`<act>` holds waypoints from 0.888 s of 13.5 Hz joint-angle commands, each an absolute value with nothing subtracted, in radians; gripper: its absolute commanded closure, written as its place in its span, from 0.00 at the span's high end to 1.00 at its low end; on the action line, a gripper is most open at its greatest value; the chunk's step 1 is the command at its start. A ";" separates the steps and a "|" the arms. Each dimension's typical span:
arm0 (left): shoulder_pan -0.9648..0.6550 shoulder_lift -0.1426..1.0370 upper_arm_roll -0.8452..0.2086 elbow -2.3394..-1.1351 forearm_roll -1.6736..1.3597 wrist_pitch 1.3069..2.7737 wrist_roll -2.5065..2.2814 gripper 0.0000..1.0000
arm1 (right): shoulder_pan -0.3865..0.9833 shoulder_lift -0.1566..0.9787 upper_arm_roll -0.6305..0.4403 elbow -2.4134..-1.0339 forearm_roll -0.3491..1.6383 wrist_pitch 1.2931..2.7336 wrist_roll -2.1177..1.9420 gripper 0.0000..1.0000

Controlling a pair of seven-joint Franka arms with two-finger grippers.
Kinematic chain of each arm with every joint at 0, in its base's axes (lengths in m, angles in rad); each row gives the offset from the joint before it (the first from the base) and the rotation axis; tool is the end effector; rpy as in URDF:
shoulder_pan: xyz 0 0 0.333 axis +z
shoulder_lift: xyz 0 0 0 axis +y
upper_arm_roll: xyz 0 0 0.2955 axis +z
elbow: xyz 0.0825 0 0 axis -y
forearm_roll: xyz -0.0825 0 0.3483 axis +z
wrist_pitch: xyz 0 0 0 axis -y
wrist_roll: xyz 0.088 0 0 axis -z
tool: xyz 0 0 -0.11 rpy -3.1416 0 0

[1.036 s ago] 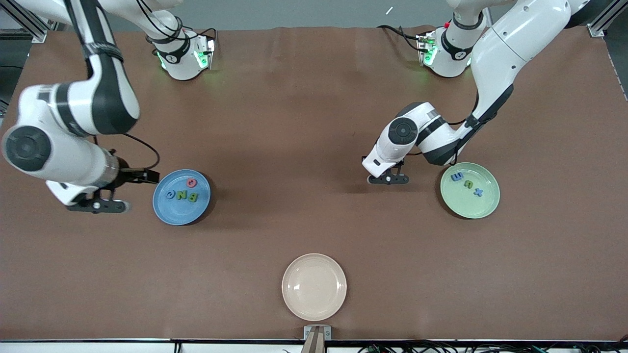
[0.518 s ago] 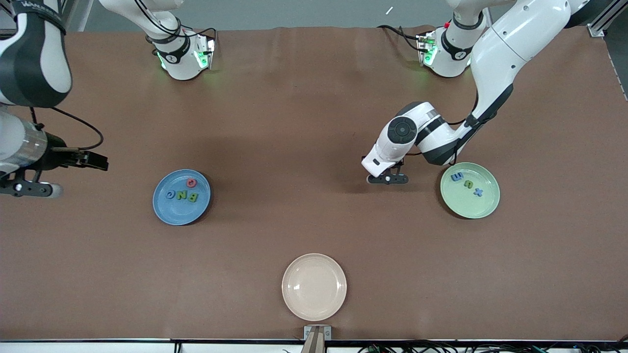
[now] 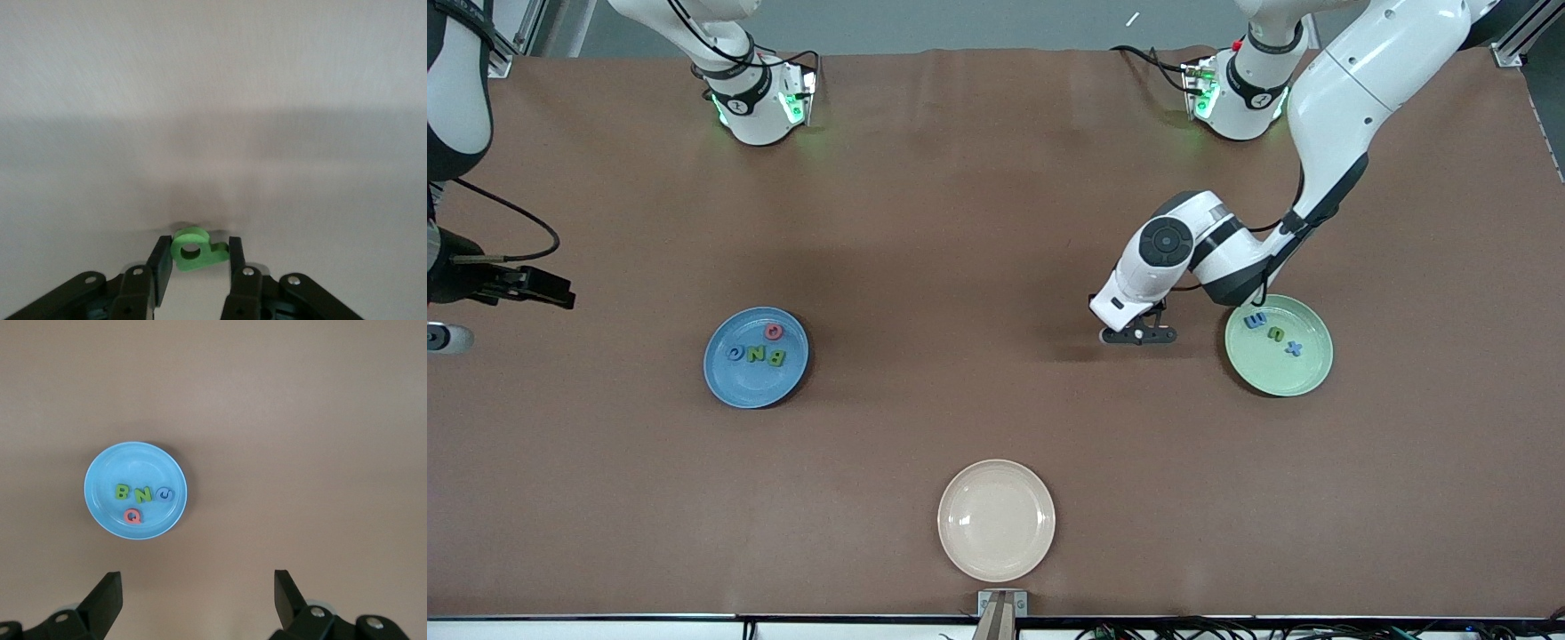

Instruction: Sort uppercase to blue plate, lowercase to green plate

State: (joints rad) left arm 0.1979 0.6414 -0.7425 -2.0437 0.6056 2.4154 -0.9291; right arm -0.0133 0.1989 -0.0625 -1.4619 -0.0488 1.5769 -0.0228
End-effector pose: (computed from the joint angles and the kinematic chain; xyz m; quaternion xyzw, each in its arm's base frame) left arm 0.4776 -0.2822 0.2006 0.9998 0.0006 -0.0210 0.0060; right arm 0.5702 -0.0454 0.5406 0.9984 -0.0249 -0.0432 0.0285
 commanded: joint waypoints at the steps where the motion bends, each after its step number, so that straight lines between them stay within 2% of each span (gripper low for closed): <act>1: 0.231 0.595 -0.741 -2.019 0.620 2.396 -0.879 0.18 | -0.032 0.222 -0.044 -1.410 -0.058 1.568 -0.035 1.00; 4: 0.293 0.572 -0.741 -1.994 0.621 2.385 -0.790 0.17 | -0.029 0.218 -0.044 -1.414 -0.049 1.552 -0.028 1.00; 8: 0.437 0.543 -0.747 -2.011 0.623 2.385 -0.591 0.18 | -0.043 0.209 -0.045 -1.413 -0.021 1.456 -0.018 1.00; 12: 0.552 0.552 -0.746 -2.017 0.623 2.385 -0.392 0.18 | -0.044 0.193 -0.044 -1.417 0.024 1.453 -0.067 1.00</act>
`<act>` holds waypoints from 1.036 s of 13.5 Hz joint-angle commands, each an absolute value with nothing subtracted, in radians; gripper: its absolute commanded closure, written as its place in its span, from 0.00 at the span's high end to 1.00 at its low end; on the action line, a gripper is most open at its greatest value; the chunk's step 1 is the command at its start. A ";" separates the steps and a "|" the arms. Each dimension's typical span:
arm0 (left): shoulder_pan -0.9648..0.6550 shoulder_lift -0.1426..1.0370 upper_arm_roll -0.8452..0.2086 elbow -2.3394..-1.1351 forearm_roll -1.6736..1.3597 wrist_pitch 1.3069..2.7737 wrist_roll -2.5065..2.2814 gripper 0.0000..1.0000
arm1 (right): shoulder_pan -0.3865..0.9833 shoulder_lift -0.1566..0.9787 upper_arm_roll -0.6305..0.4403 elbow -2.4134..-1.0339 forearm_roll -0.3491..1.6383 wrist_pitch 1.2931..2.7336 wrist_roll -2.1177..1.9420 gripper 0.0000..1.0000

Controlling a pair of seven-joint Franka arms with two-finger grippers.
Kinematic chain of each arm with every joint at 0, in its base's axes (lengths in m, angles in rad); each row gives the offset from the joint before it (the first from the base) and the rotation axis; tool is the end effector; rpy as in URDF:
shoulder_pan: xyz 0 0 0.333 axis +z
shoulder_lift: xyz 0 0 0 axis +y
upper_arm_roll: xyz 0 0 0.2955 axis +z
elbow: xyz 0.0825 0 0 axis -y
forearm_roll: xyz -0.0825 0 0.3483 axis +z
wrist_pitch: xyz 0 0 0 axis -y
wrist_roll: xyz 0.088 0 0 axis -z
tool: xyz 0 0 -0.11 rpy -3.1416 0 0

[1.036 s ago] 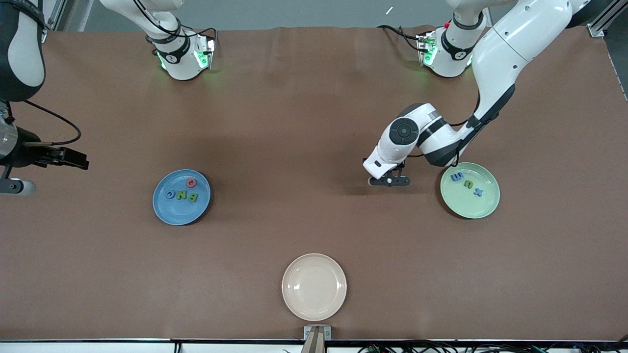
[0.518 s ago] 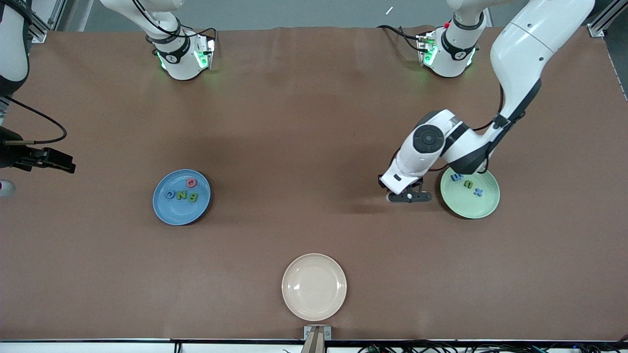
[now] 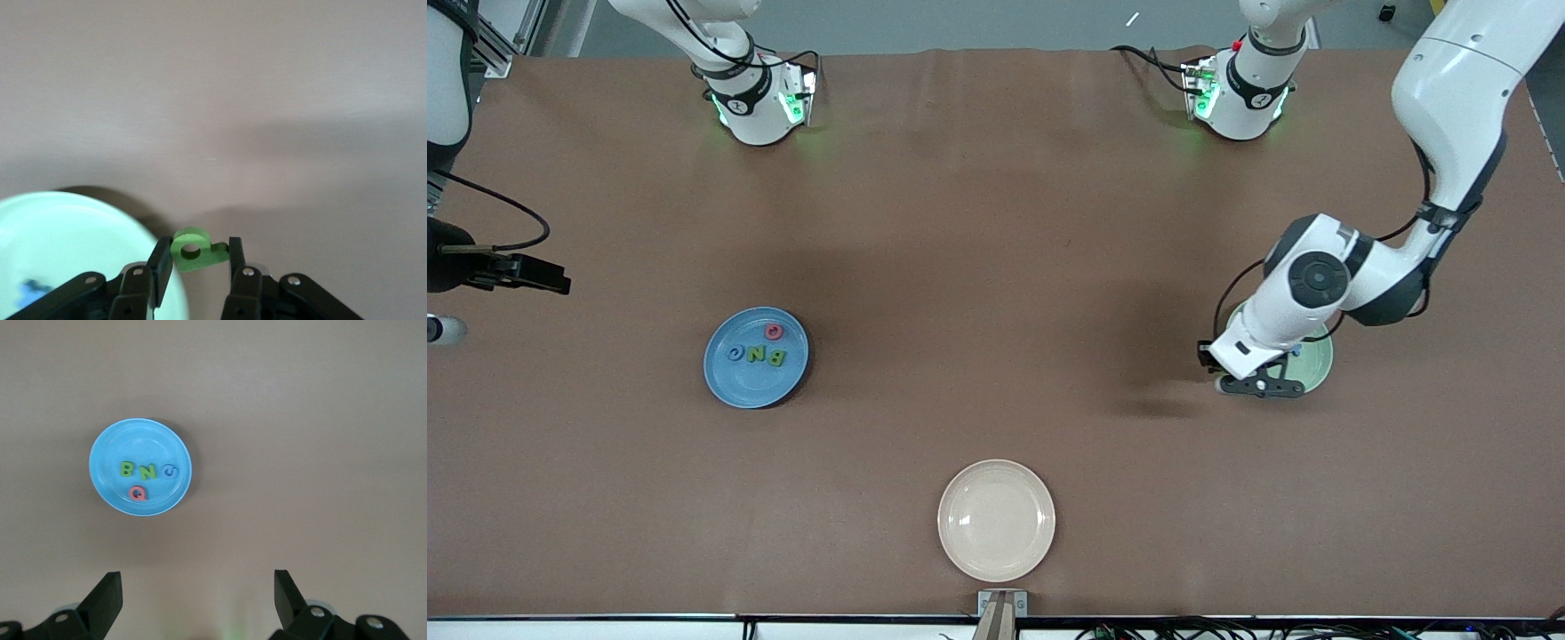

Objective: Sort uppercase to blue plate, lowercase to green plate
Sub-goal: 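Carry the green e toward the green plate with the left gripper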

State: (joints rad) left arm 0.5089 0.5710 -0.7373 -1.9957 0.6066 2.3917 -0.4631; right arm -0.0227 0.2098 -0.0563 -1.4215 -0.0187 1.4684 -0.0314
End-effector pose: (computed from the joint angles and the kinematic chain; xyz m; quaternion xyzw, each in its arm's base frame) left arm 0.5634 -0.1103 0.2431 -0.9975 0.0659 -0.0235 0.0120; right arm 0.5621 -0.0436 0.5435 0.9963 -0.0238 -0.0819 0.0107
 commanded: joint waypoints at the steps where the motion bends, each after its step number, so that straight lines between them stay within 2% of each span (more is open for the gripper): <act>1: 0.577 0.557 -0.746 -2.016 0.623 2.385 -0.346 0.18 | -0.048 0.178 -0.046 -1.427 0.029 1.453 -0.077 1.00; 5: 0.650 0.601 -0.744 -2.011 0.686 2.390 -0.190 0.18 | -0.031 0.092 -0.049 -1.472 0.029 1.457 -0.078 1.00; 12: 0.666 0.646 -0.741 -2.037 0.706 2.391 -0.120 0.18 | -0.005 -0.026 -0.086 -1.584 0.025 1.473 -0.064 1.00; 14: 0.666 0.646 -0.741 -2.039 0.706 2.388 -0.120 0.22 | -0.009 -0.049 -0.084 -1.614 0.025 1.483 -0.064 1.00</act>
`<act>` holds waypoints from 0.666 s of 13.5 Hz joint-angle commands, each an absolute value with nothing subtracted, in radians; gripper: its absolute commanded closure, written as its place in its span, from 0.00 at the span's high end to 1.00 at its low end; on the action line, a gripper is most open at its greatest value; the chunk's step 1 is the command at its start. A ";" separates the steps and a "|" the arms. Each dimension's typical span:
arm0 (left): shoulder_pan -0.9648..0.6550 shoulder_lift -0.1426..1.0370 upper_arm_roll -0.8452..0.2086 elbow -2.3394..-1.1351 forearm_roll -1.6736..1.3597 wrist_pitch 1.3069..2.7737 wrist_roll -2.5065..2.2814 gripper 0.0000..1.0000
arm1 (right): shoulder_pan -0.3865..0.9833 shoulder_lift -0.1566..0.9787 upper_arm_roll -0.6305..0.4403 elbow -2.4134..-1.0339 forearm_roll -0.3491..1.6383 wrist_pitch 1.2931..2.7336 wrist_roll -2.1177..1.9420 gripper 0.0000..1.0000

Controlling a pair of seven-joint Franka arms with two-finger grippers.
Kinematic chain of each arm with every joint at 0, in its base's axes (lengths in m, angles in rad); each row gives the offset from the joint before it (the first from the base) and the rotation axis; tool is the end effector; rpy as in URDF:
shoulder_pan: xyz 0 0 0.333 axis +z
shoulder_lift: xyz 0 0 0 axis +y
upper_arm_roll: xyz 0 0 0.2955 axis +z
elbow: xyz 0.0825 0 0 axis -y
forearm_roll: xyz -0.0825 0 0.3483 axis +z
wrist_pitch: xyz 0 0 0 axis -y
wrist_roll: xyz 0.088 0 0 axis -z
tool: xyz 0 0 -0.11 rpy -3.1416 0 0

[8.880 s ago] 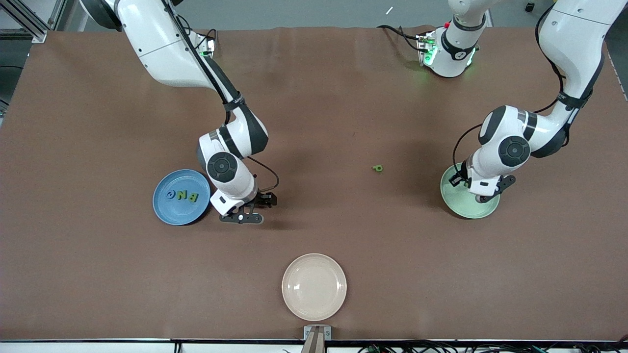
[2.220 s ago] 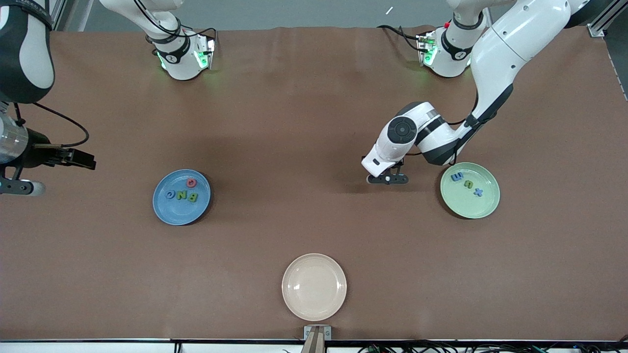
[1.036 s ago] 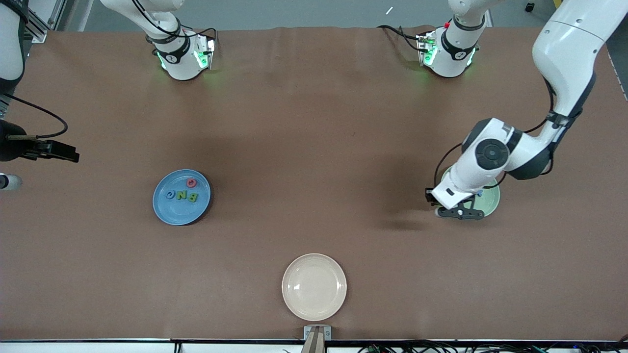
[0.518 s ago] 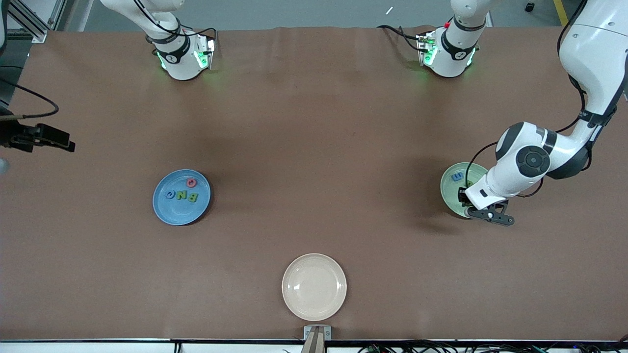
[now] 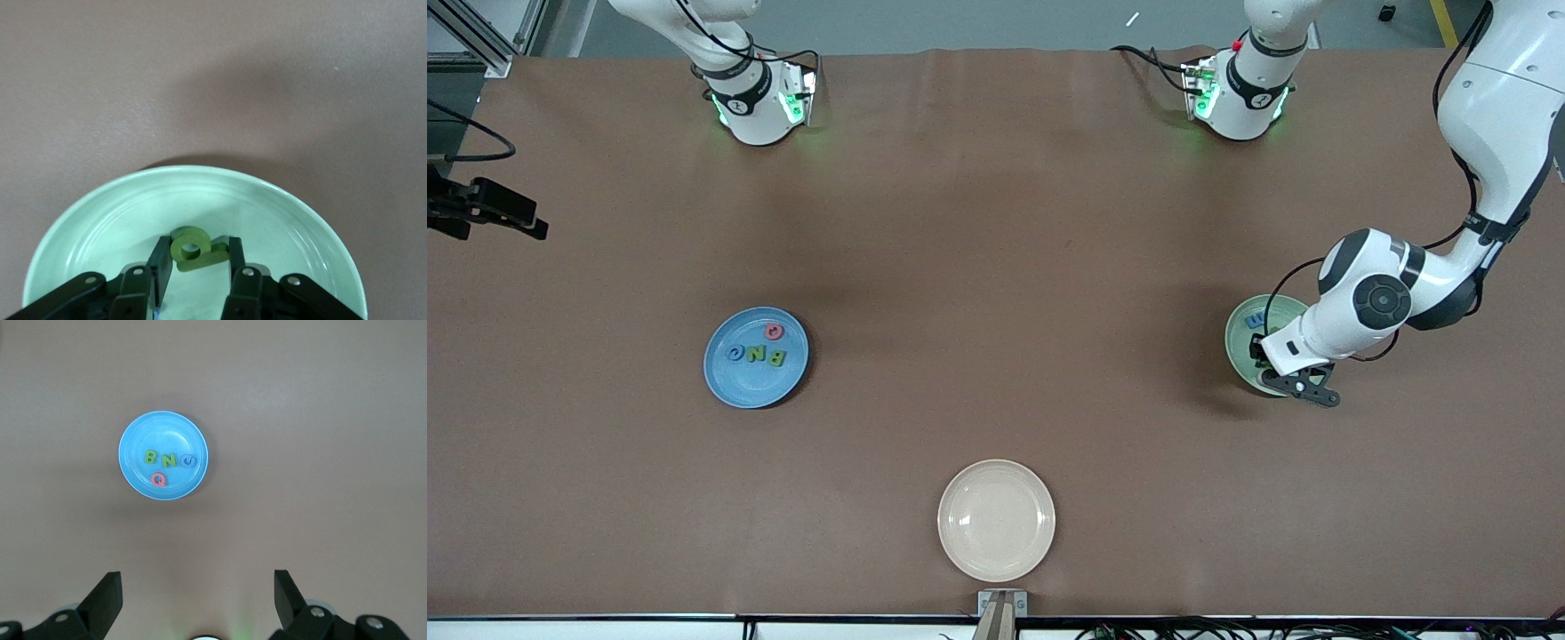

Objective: Sort uppercase to blue plate, lowercase to green plate
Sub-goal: 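Carry the green e toward the green plate with the left gripper, then lower the green e into the green plate and open the left gripper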

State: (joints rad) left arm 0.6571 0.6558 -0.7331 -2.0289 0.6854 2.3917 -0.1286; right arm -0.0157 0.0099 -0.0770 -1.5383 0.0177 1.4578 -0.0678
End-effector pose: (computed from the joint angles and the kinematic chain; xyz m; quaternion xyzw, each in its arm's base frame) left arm 0.5548 -0.0337 0.1951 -0.9812 0.1920 0.0168 0.0094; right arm 0.5075 -0.0449 0.6006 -0.9989 0.0119 0.0443 0.0120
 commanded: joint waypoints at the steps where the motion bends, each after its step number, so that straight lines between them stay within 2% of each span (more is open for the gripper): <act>1: 0.667 0.643 -0.741 -2.039 0.706 2.387 -0.120 0.28 | -0.009 -0.052 -0.084 -1.617 0.026 1.482 -0.064 1.00; 2: 0.667 0.641 -0.742 -2.039 0.706 2.387 -0.120 0.40 | -0.009 -0.052 -0.084 -1.617 0.025 1.482 -0.064 1.00; 4: 0.669 0.632 -0.744 -2.036 0.704 2.378 -0.123 0.79 | -0.008 -0.054 -0.084 -1.621 0.025 1.483 -0.064 1.00; 6: 0.673 0.612 -0.752 -2.025 0.690 2.333 -0.124 1.00 | -0.003 -0.055 -0.083 -1.621 0.025 1.483 -0.064 1.00; 9: 0.695 0.583 -0.802 -1.973 0.626 2.232 -0.132 1.00 | 0.002 -0.055 -0.080 -1.621 0.021 1.482 -0.064 1.00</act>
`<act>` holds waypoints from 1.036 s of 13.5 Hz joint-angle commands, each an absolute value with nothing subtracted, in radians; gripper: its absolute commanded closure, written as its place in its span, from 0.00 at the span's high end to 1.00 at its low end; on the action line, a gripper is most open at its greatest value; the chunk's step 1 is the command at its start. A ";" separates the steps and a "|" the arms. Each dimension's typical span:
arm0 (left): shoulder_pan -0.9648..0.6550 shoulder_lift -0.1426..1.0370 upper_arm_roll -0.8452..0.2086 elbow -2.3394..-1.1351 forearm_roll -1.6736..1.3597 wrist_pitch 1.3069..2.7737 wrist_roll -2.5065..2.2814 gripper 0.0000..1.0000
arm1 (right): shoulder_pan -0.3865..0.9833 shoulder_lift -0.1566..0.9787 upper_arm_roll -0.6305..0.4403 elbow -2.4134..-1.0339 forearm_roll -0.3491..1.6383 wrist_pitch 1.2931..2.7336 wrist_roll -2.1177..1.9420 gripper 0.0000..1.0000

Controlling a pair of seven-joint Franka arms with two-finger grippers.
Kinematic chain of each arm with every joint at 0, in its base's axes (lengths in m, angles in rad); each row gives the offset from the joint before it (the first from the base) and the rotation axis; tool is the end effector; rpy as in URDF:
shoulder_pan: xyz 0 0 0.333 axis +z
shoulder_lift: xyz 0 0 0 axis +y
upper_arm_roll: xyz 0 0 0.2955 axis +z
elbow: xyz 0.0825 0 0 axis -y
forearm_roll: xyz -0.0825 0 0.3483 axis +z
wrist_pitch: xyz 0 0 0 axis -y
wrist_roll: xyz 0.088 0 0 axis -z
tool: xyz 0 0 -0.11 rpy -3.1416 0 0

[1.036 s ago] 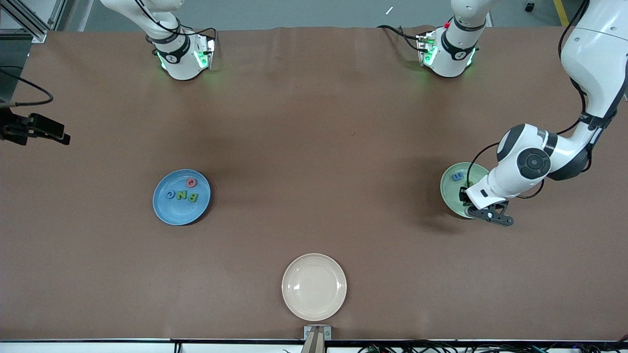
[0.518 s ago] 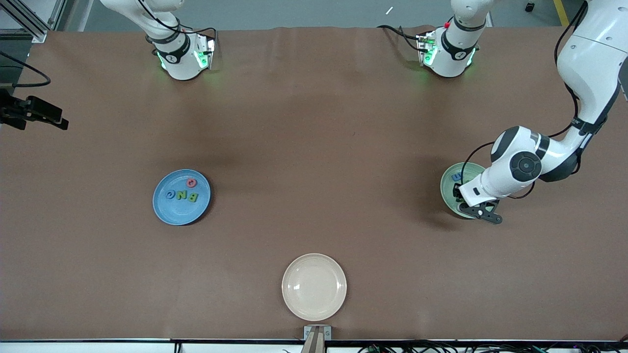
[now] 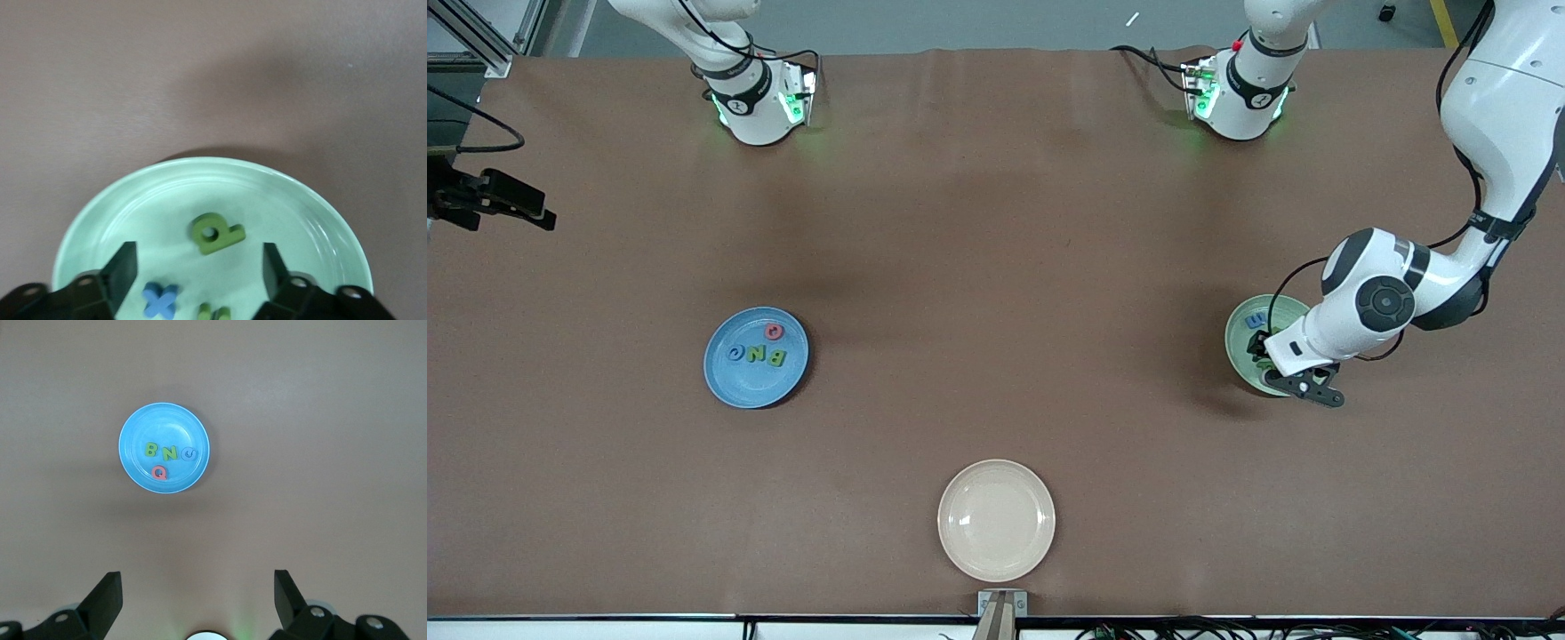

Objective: Sort uppercase to blue plate, lowercase to green plate
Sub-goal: 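Lower the green e into the green plate and open the left gripper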

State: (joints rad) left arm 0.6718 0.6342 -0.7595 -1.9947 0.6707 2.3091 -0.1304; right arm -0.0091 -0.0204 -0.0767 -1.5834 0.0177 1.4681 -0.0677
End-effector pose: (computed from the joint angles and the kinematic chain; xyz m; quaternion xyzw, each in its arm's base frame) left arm 0.5617 -0.0276 0.2139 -0.9827 0.1812 0.0292 0.0236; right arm 0.4996 -0.0413 0.5975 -0.9988 0.0085 0.0466 0.0132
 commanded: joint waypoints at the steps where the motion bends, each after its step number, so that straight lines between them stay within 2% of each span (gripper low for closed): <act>1: 0.710 0.578 -0.833 -1.938 0.599 2.168 -0.136 1.00 | 0.002 -0.055 -0.080 -1.621 0.021 1.480 -0.064 1.00; 3: 0.732 0.565 -0.896 -1.852 0.577 2.015 -0.138 1.00 | 0.002 -0.061 -0.080 -1.624 0.017 1.479 -0.066 1.00; 5: 0.747 0.561 -0.916 -1.757 0.493 1.927 -0.135 1.00 | 0.002 -0.077 -0.080 -1.637 0.015 1.479 -0.066 1.00; 8: 0.749 0.558 -0.923 -1.672 0.422 1.905 -0.144 1.00 | -0.002 -0.081 -0.080 -1.637 0.015 1.476 -0.066 1.00; 14: 0.762 0.545 -0.922 -1.649 0.419 1.899 -0.152 1.00 | 0.003 -0.091 -0.077 -1.640 0.015 1.470 -0.066 1.00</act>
State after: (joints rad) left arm 0.7462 0.5519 -0.9114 -1.6587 0.4336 1.9217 -0.1433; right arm -0.0042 -0.0513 -0.0762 -1.5966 0.0172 1.4637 -0.0677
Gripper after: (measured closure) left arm 0.000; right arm 0.000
